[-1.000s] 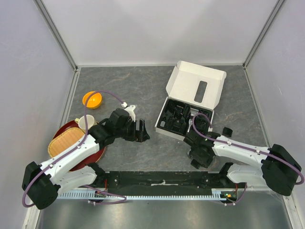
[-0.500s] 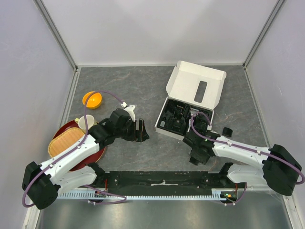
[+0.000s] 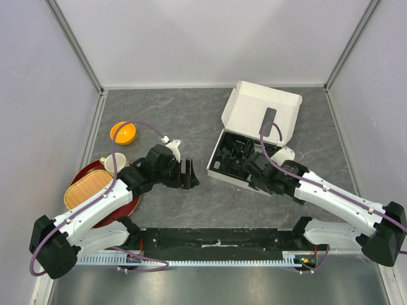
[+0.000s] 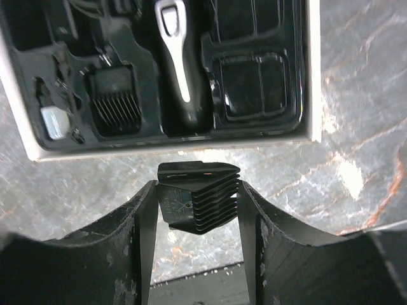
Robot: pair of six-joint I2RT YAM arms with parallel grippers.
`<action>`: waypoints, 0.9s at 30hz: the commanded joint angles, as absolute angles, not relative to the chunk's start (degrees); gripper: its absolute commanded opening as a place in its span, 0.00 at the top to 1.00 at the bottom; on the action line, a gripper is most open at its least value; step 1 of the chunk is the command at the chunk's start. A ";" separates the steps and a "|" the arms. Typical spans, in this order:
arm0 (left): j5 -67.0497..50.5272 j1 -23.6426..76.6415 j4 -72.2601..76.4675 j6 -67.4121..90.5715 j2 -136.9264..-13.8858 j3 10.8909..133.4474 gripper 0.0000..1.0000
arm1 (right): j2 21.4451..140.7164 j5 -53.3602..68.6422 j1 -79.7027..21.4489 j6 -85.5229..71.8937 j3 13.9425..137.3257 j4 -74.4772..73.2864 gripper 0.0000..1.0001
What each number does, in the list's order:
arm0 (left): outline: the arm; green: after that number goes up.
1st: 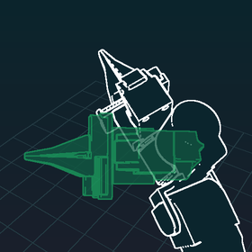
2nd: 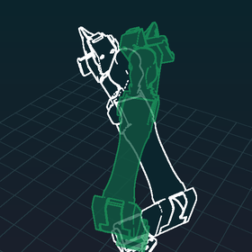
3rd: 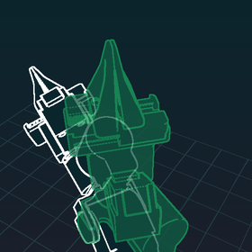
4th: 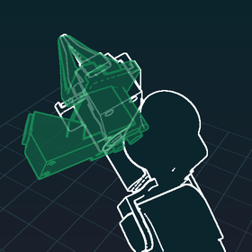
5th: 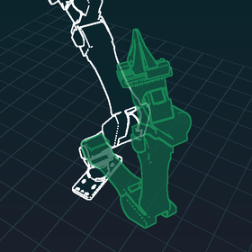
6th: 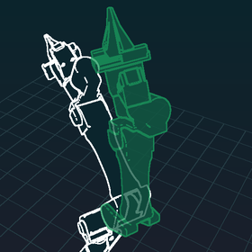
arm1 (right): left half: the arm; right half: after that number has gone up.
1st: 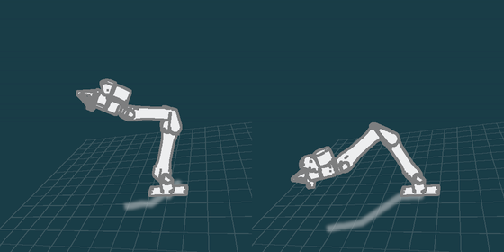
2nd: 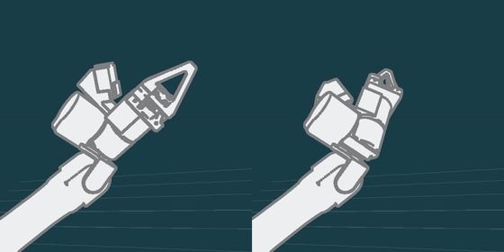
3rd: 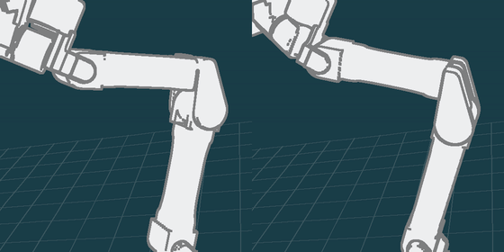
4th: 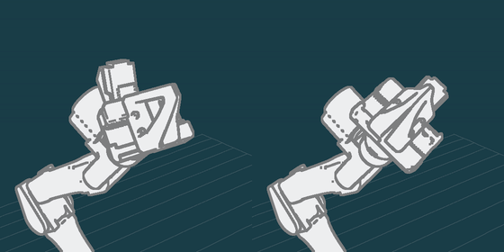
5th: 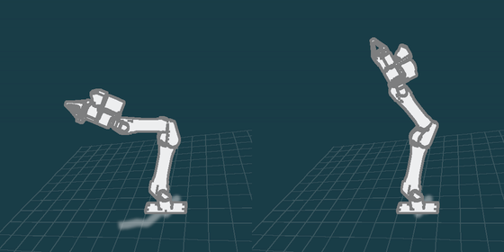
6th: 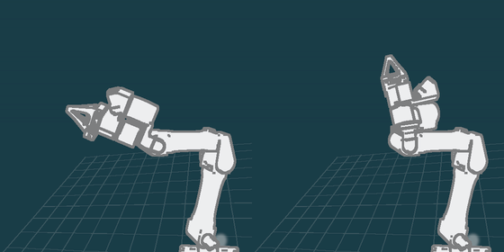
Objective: Sort the hair-cutting tools
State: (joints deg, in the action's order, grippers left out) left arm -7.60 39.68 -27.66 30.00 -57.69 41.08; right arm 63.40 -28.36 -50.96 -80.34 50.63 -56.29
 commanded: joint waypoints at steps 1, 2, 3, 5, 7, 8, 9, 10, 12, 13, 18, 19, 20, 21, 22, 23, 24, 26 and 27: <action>-6.94 39.90 -27.33 29.27 -56.60 42.80 0.12 | 65.30 -35.67 -48.61 -73.75 55.89 -58.89 0.56; -6.86 39.90 -27.42 29.35 -56.51 42.72 0.12 | 65.82 -35.94 -47.99 -72.78 56.33 -58.63 0.56; -6.94 39.90 -27.42 29.27 -56.43 42.71 0.12 | 66.87 -36.38 -47.47 -70.95 57.29 -58.45 0.56; -6.94 39.90 -27.42 29.27 -56.51 42.71 0.12 | 67.85 -36.57 -45.27 -68.31 57.92 -56.79 0.56; -6.86 39.90 -27.42 29.36 -56.51 42.71 0.12 | 69.08 -35.25 -42.47 -63.91 58.18 -53.98 0.57; -6.94 39.90 -27.42 29.27 -56.51 42.71 0.12 | 69.43 -33.07 -41.41 -62.77 57.92 -53.09 0.57; -6.94 39.90 -27.51 29.27 -56.51 42.71 0.12 | 70.30 -31.92 -40.27 -61.45 57.66 -52.39 0.57; -6.94 39.90 -27.51 29.27 -56.51 42.71 0.12 | 70.66 -30.95 -38.43 -59.35 57.40 -50.90 0.59; -6.68 39.90 -27.60 29.36 -56.43 42.71 0.12 | 71.63 -28.58 -37.01 -57.93 56.52 -49.84 0.59; -6.77 39.82 -27.60 29.36 -56.43 42.63 0.12 | 71.89 -27.61 -35.78 -56.27 56.17 -48.53 0.60; -6.42 39.90 -27.60 29.44 -56.51 42.54 0.12 | 73.30 -20.23 -32.52 -53.62 53.88 -45.80 0.64; -6.50 39.90 -27.60 29.36 -56.51 42.54 0.12 | 73.30 -19.78 -31.82 -53.44 53.62 -45.09 0.64; -6.76 39.90 -27.51 29.44 -56.69 42.63 0.12 | 73.30 -19.60 -31.64 -53.44 53.35 -45.17 0.65; -6.51 39.90 -27.51 29.36 -56.95 42.71 0.12 | 73.21 -19.60 -31.55 -53.44 52.83 -45.26 0.66; -6.76 39.90 -27.60 29.36 -57.30 42.80 0.12 | 73.21 -19.25 -31.12 -53.35 52.56 -45.26 0.66; -6.77 39.90 -27.51 29.44 -57.30 42.80 0.12 | 73.04 -19.07 -30.85 -53.44 52.38 -45.26 0.66; -6.94 39.90 -27.51 29.36 -57.48 42.80 0.12 | 73.04 -18.90 -30.76 -53.44 51.77 -45.26 0.66; -6.94 39.90 -27.33 29.44 -57.57 42.80 0.12 | 72.95 -17.93 -30.32 -53.44 51.16 -45.26 0.66; -6.94 39.82 -27.42 29.44 -57.57 42.80 0.12 | 73.04 -17.76 -30.24 -53.61 50.54 -45.26 0.66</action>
State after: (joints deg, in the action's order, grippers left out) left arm -7.55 39.68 -27.75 30.02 -57.47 41.08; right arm 73.23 -19.86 -30.83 -54.54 52.05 -46.78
